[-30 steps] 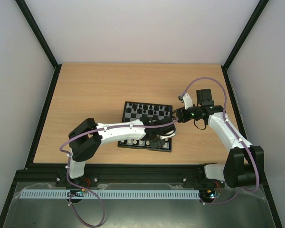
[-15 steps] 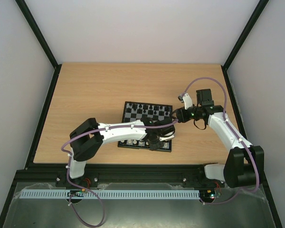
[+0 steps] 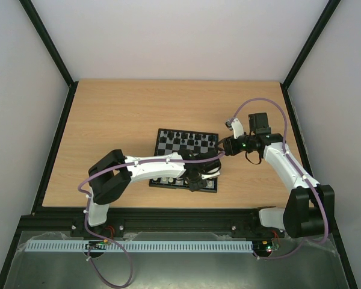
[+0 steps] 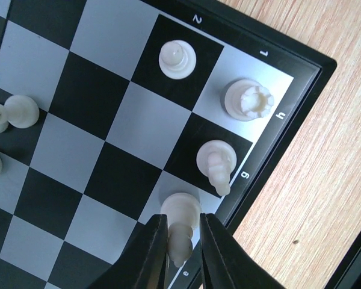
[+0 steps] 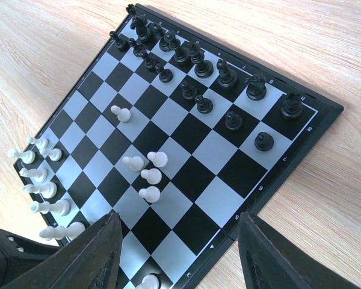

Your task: Set up the chess pieces on the board

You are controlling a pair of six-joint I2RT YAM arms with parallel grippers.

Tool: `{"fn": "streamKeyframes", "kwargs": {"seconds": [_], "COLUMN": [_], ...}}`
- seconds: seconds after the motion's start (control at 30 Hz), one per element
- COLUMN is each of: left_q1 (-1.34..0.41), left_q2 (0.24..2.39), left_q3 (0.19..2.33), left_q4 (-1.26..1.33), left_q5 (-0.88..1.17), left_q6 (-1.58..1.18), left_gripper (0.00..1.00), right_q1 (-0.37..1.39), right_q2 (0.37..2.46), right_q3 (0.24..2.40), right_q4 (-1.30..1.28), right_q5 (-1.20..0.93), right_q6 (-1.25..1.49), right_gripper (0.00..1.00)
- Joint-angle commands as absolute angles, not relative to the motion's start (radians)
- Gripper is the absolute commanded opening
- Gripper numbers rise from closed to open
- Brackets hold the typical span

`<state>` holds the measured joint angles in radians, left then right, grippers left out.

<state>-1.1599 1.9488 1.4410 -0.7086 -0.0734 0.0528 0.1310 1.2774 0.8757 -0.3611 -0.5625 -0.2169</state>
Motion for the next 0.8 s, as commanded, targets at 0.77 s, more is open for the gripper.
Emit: {"fn": "streamKeyframes", "kwargs": {"seconds": [0.77], "left_q1": [-1.045], "left_q2": [1.657], "left_q3": [1.345], "left_q4": [-0.651], "left_q5": [0.043], "left_q6": [0.024], "left_gripper": [0.48], "right_q1": [0.134], "right_q2": [1.269], "right_q3": [0.896], "right_q4": [-0.422], "right_q5": [-0.59], "right_q6": [-0.241], "right_gripper": [0.51]}}
